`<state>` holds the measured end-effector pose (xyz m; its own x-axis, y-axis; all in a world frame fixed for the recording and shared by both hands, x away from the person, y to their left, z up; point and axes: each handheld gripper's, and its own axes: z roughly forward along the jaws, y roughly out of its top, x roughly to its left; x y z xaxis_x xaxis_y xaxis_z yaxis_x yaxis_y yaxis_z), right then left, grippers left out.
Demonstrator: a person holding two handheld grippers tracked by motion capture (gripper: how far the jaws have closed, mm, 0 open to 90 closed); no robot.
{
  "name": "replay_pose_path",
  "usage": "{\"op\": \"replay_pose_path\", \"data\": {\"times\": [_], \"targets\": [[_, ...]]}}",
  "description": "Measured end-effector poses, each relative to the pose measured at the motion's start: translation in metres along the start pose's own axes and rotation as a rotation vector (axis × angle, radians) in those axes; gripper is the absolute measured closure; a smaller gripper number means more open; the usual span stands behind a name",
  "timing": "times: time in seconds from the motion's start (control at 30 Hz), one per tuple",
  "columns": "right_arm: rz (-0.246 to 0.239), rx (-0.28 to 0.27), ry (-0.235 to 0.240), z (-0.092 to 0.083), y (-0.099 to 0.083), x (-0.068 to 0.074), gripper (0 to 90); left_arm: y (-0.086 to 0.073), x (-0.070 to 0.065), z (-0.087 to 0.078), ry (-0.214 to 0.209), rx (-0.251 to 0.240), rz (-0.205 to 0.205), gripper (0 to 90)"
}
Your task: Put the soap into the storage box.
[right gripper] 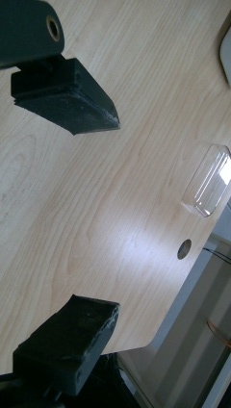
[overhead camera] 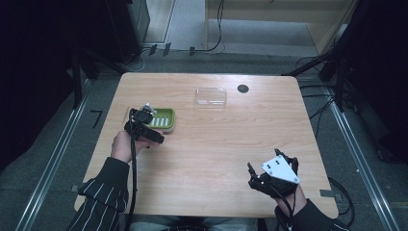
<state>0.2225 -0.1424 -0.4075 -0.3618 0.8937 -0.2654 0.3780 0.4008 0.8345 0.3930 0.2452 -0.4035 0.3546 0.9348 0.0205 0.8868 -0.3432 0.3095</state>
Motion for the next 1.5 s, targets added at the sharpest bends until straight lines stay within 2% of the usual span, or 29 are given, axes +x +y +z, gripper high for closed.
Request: {"op": "replay_pose_path", "data": {"times": [0.67,1.37,1.5], "targets": [[0.018,0.016,-0.015,-0.005,-0.006,-0.004,13.1,0.019,0.010,-0.003,-0.002,-0.049,-0.024,11.9],[0.013,0.033,-0.037,-0.010,-0.011,-0.006,13.1,0.042,0.015,0.003,-0.003,-0.095,-0.043,12.0],[0.012,0.033,-0.039,-0.011,-0.012,-0.006,13.1,0.045,0.016,0.007,0.002,-0.105,-0.060,12.0]]}}
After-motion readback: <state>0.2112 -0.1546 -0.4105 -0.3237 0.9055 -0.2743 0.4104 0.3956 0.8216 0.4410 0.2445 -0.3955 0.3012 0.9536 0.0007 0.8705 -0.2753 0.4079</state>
